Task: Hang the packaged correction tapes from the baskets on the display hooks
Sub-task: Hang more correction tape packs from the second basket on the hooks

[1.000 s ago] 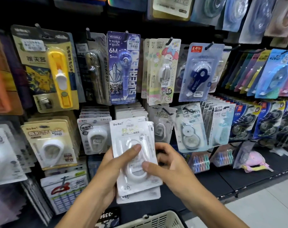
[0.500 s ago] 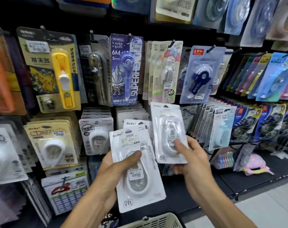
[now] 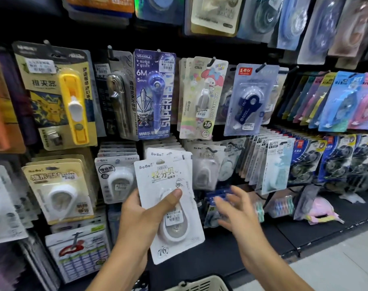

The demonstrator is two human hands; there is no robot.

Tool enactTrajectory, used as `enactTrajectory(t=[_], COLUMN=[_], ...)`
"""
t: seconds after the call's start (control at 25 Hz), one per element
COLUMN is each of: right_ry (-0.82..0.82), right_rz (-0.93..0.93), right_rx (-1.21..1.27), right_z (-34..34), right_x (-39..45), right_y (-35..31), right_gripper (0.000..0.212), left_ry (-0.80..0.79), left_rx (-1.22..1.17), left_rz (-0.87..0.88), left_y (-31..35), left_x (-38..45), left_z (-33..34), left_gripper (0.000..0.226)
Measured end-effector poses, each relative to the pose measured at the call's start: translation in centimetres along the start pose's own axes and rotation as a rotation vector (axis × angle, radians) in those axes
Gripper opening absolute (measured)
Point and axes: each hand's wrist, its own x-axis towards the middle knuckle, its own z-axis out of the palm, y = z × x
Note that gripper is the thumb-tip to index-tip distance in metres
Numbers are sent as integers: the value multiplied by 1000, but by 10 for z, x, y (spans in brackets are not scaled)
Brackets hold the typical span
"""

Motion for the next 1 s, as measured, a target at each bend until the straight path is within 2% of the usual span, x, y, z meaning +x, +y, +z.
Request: enactTrajectory(t=[0.12, 0.16, 0.24, 0.36, 0.52, 0.72, 0.84, 1.0], right_ry=[-427, -461, -370, -173, 55, 236, 186, -1], right_rz=[-64, -61, -67, -27, -17, -79, -87, -46], right_rx=[-24, 7, 68, 234, 83, 158, 117, 7], right_z=[25, 30, 30, 16, -11, -19, -20, -12], right_x=[-20, -23, -23, -9, 10, 12, 13, 5], right_y=[9, 9, 6, -1, -7, -5, -2, -1], right_gripper=[50, 48, 42, 41, 27, 17, 17, 51], left_ry=[-32, -78, -155, -87, 34, 40, -2, -70], left_rx=[-11, -21, -47, -84, -22, -70, -56, 8], left_rz=[-9, -23, -49, -24, 22, 51, 64, 36], left_y=[1, 3, 5, 4, 5, 9, 10, 6], left_x=[1, 2, 3, 6, 8, 7, 2, 3], left_z=[7, 7, 5, -3, -8, -9, -5, 6], left_gripper=[61, 61, 56, 44, 41, 42, 41, 41])
